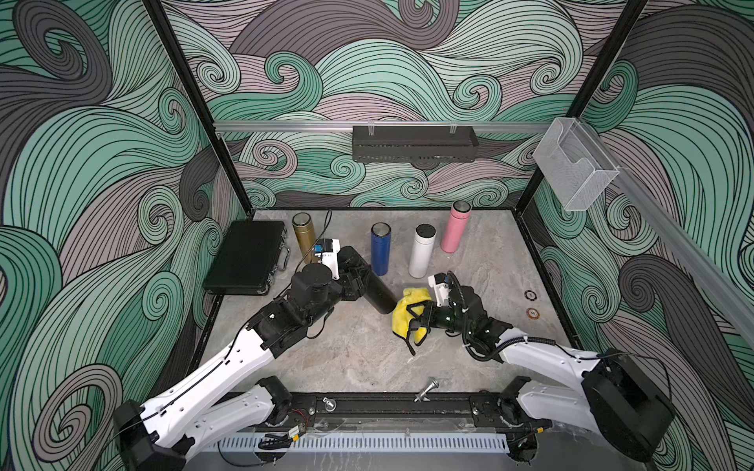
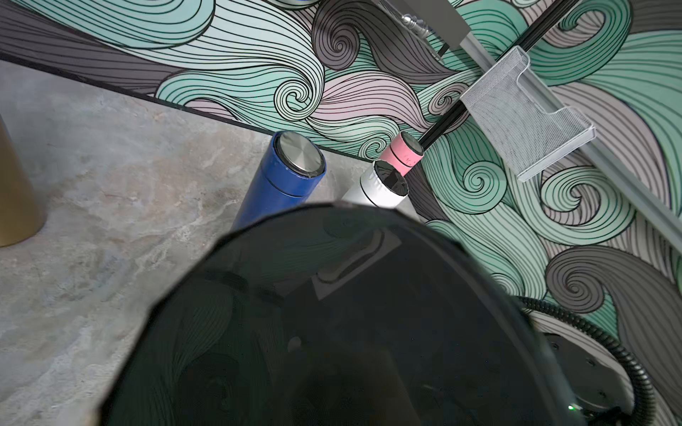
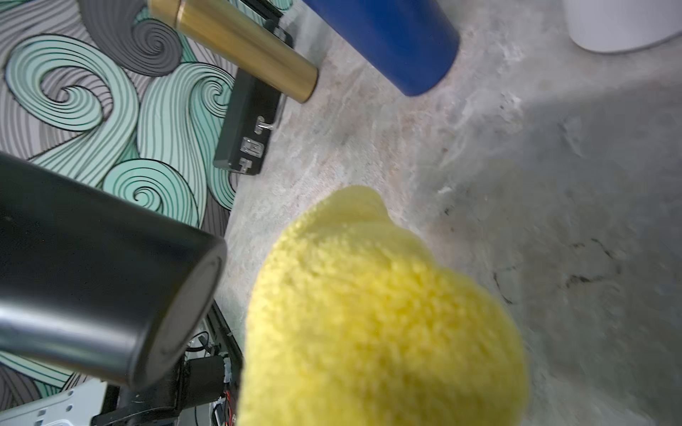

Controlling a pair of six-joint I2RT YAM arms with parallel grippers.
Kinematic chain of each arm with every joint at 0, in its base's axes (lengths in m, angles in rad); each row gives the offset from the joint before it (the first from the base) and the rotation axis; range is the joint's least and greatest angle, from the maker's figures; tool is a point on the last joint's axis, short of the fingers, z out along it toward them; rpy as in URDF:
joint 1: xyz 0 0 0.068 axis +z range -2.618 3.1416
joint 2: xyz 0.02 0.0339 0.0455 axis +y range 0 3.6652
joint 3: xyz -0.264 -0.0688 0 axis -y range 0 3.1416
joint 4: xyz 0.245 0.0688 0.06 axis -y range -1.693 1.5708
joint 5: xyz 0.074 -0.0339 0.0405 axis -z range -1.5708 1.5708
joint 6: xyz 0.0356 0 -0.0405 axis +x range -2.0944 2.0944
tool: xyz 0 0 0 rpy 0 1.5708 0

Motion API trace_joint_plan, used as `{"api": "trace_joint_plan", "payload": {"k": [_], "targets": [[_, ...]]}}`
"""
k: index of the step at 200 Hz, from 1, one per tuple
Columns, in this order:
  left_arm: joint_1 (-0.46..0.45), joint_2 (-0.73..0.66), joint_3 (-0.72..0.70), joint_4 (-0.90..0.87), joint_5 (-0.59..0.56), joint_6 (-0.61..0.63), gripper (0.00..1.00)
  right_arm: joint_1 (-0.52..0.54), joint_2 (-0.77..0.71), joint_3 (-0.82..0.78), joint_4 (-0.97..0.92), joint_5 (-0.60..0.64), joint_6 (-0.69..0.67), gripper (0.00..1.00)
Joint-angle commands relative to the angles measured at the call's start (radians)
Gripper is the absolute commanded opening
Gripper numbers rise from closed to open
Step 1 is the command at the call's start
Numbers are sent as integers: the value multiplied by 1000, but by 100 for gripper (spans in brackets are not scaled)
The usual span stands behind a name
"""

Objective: Wipe the surface of the thermos
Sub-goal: Wipe the dirt from the surface of the thermos.

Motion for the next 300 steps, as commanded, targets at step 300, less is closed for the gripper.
{"api": "trace_joint_plan", "payload": {"k": [300], "targets": [[-3,-92,-105,220,-141,13,0,114,253,179,391,-112,223,0]]}}
